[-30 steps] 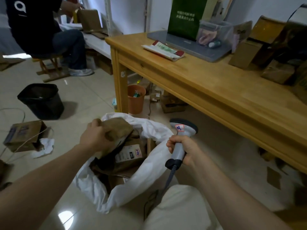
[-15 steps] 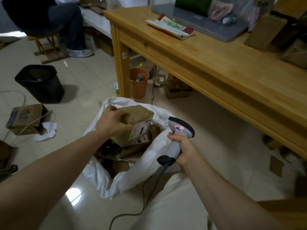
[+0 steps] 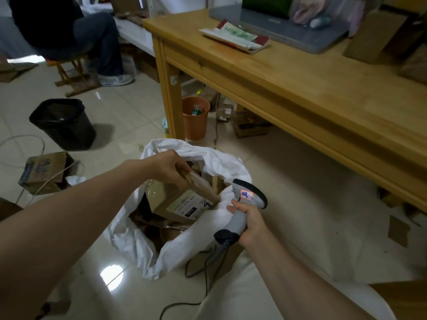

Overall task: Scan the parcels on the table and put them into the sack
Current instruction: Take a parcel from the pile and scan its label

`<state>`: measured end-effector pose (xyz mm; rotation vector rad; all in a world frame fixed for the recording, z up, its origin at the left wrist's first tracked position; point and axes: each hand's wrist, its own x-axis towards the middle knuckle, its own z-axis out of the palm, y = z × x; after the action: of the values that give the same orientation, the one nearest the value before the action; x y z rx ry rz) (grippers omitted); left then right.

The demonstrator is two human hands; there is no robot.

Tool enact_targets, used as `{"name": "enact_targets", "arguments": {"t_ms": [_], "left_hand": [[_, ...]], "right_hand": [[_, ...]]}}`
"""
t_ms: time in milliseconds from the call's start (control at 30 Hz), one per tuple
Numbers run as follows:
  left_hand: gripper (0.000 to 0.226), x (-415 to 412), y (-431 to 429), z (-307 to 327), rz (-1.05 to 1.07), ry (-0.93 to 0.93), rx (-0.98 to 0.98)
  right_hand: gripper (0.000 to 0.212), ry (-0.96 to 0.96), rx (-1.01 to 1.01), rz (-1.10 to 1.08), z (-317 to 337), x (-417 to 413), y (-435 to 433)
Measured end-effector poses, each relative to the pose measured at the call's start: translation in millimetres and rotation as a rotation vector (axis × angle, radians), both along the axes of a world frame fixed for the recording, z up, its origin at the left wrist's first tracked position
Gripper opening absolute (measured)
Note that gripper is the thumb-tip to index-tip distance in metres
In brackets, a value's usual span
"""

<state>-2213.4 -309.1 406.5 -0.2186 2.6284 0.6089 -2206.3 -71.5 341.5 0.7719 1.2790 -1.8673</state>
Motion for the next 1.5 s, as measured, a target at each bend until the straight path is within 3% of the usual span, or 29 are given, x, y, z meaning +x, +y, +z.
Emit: {"name": "enact_targets", "arguments": {"t_ms": [267, 400, 467, 533, 600, 700, 800, 867, 1067, 1333, 1500], "left_hand": [[0.046, -35.1, 39.4, -13.3, -0.078, -0.164, 0.125], [0.032, -36.5, 47.3, -46.4, -0.136, -0.041, -0.051], [0.03, -24.4, 50.2, -72.5, -0.09, -0.004, -0.148], [0.024, -12.3, 51.0, -92.3, -0.1, -0.079, -0.174], [0.024, -6.4, 51.9, -92.5, -0.121, -0.139, -0.158], [0.038, -8.5, 53.4, -66.9, -0.084, -0.142, -0.138], [0.041, -30.0, 59.5, -36.2, -0.028, 0.088, -0.129], [0.049, -45.1, 77.5, -9.4, 0.02, 0.237, -0.101], [0.047, -80.2, 167.1, 78.3, -0.094, 0.587, -0.153], [0.058, -121.7, 295.0, 184.7, -0.325, 0.636, -0.246], [0.058, -159.1, 380.1, 218.9, -0.341, 0.616, -0.086]], "right_hand": [[0.015, 0.115, -0.119, -0.033, 21.9, -4.8, 26.8], [0.02, 0.133, -0.147, -0.062, 22.7, -3.4, 36.3], [0.042, 0.149, -0.151, -0.083, 22.0, -5.5, 37.2], [0.055, 0.144, -0.138, -0.073, 23.5, -6.9, 36.5], [0.04, 0.121, -0.129, -0.046, 24.5, -8.2, 36.2], [0.018, 0.087, -0.11, -0.023, 30.1, -8.5, 38.7], [0.026, 0.121, -0.092, -0.025, 49.9, -12.9, 43.2], [0.012, 0.164, -0.099, -0.039, 70.5, -17.4, 52.7], [0.019, 0.309, -0.267, -0.147, 139.7, -29.3, 104.9], [0.024, 0.515, -0.417, -0.427, 228.0, -59.7, 242.0], [0.022, 0.594, -0.448, -0.597, 257.8, -85.2, 317.2]]}}
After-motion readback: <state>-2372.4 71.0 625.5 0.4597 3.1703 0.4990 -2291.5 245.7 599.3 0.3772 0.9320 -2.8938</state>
